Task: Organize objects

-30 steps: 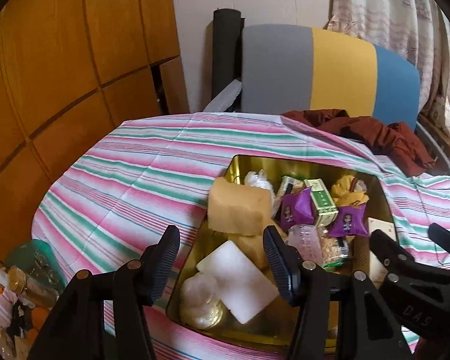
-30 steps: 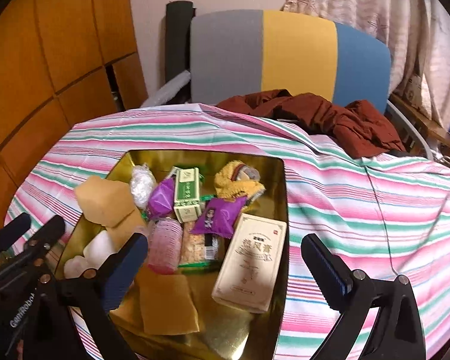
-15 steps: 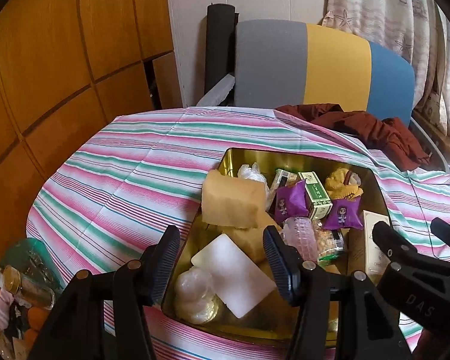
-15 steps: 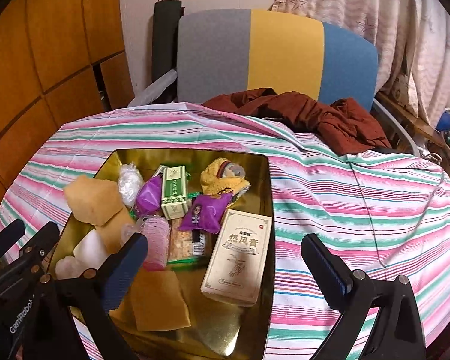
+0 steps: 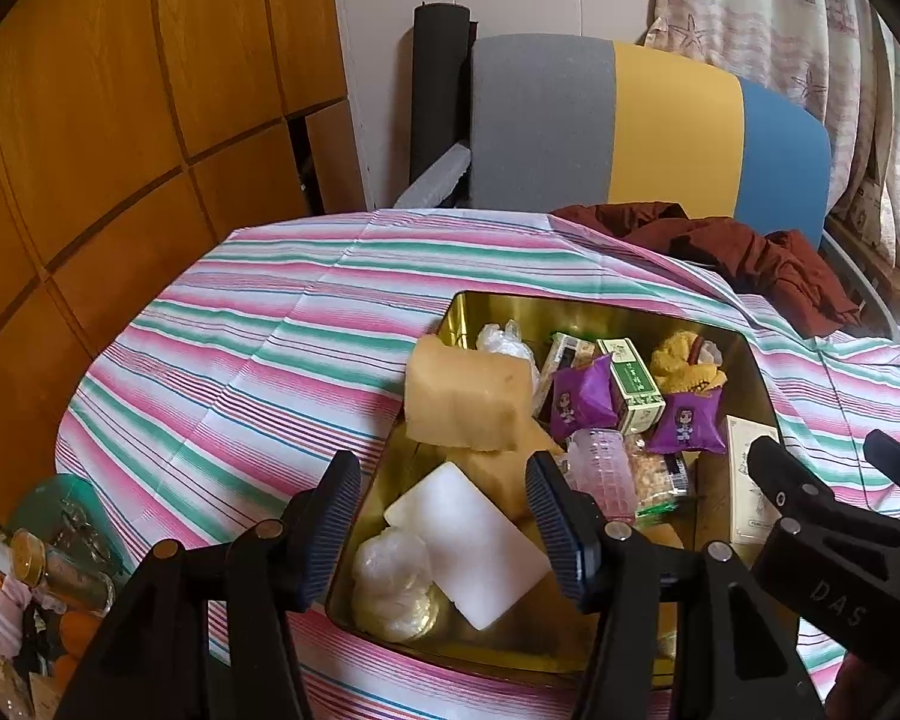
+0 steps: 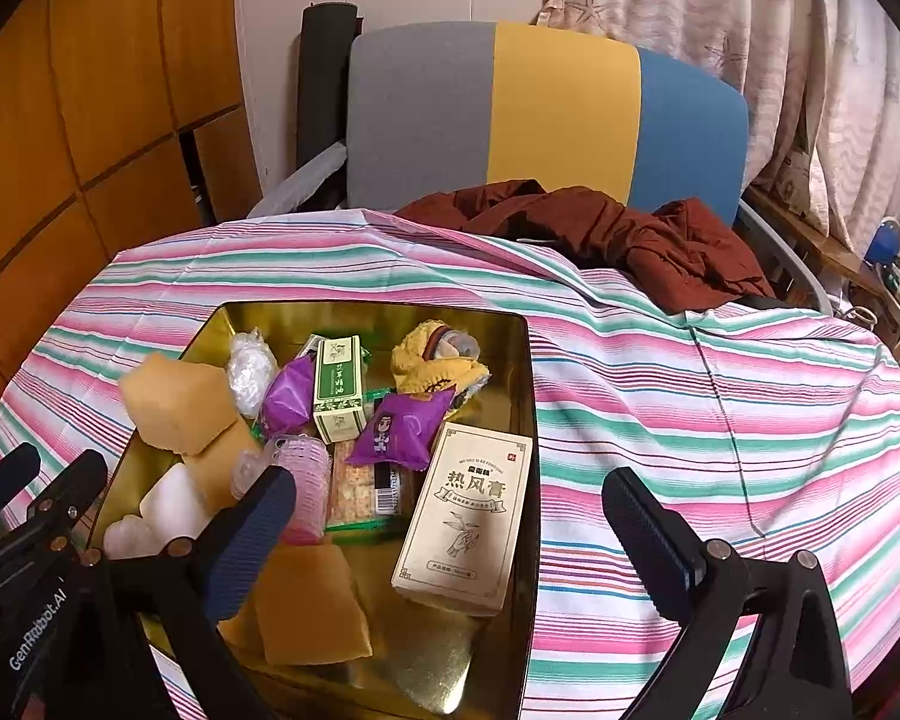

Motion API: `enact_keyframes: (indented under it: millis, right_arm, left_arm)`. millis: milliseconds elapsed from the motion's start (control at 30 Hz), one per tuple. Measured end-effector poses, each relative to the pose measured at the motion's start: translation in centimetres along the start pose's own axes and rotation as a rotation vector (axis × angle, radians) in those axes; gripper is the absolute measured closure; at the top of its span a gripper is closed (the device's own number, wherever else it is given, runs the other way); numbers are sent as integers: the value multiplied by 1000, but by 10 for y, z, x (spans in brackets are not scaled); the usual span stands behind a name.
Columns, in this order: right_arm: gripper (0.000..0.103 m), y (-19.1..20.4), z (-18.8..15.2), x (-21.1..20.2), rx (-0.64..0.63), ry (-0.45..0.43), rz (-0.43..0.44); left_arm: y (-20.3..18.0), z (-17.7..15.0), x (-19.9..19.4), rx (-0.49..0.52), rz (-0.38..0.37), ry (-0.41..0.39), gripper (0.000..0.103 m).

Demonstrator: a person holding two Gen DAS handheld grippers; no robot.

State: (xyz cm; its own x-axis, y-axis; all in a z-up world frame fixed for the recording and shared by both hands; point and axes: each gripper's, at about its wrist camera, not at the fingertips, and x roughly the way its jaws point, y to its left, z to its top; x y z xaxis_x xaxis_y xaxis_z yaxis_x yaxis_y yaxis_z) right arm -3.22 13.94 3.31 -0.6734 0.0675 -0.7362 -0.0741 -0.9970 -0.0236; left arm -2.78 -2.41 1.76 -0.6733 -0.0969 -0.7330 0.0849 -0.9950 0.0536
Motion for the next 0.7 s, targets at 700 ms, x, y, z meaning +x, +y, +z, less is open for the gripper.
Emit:
enact_keyframes:
  millis: [700]
  right_arm:
    - [0, -1, 0, 2, 4, 12, 7]
  left_arm:
    - [-9, -1, -5, 15, -18, -17, 46]
